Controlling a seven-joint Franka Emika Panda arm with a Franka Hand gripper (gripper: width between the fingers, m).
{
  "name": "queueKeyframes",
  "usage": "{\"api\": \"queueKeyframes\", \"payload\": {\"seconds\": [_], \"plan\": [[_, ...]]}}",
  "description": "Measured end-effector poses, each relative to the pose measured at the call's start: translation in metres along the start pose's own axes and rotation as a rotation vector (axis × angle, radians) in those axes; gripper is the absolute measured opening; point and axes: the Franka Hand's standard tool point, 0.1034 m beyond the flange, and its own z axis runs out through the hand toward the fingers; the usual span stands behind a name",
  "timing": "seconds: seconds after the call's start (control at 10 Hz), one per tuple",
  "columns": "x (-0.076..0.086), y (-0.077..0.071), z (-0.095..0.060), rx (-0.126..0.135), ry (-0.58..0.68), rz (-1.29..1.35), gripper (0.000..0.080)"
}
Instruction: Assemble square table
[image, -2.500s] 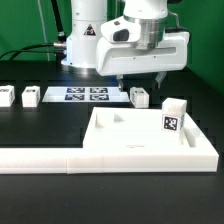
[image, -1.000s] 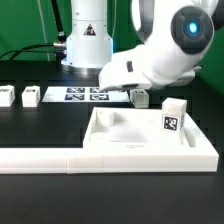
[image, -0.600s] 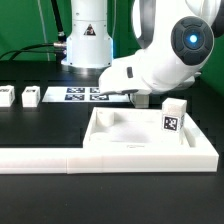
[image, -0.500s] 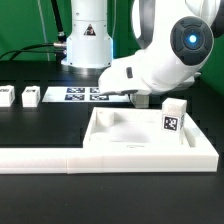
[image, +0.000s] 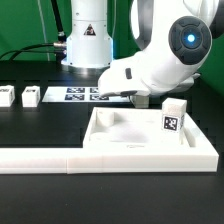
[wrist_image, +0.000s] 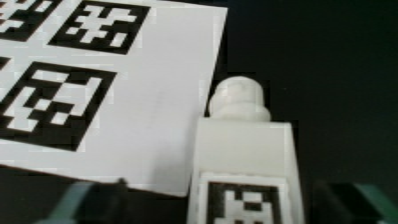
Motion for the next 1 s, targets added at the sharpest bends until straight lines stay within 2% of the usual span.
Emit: {"api": "queueKeyframes", "payload": {"seconds": [0.1,0.2,0.6,0.7,1.0], "plan": [[0.0,0.0,0.0,0.0,0.0,0.0,0.0427],[0.0,0.0,0.0,0.0,0.0,0.0,0.0285],[0.0,0.001,0.0,0.002,0.0,0.001,0.0285],[-0.003,0.004,-0.004,0.009,-0.003,-0.005,0.0285],[-0.028,0.011,-0.034,0.036,-0.014,-0.004,0.0287]]}}
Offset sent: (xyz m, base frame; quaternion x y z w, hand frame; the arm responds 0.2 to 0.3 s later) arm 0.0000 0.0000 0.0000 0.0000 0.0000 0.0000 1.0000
